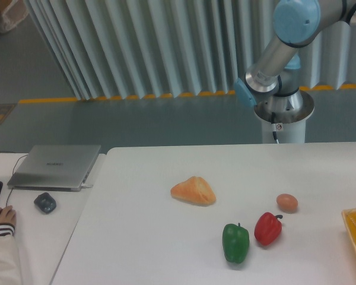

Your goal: Place the yellow pepper on the table

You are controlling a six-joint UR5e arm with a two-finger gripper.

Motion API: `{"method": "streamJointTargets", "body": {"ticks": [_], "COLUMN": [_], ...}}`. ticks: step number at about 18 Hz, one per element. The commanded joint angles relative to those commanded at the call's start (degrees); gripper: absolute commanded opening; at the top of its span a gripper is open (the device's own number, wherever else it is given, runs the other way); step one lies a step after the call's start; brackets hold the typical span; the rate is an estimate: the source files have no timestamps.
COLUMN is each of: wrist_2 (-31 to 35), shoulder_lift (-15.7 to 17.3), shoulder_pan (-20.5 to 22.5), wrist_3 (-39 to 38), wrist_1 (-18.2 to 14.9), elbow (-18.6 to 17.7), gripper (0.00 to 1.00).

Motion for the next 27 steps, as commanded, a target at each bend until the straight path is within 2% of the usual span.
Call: {"method": "streamJointTargets", "body": {"ticks": [20, 21, 23, 25, 27], "wrist_2": [0.18, 0.18, 0.18, 0.18, 0.18], "shoulder_lift": [-1.15, -1.15, -0.97, -0.79, -0.71], "shoulder_pan": [-1.06, -1.06, -1.06, -1.06, -1.06], "wrist_3": [-0.44, -0.09, 0.0, 0.0, 0.0], "wrist_1": [0.36, 0.27, 0.1, 0.1, -0.08], "elbow": [-0.62, -0.62, -0.88, -1.05, -1.14], "gripper": [1.0, 0.96, 0.65, 0.58, 0.47]}}
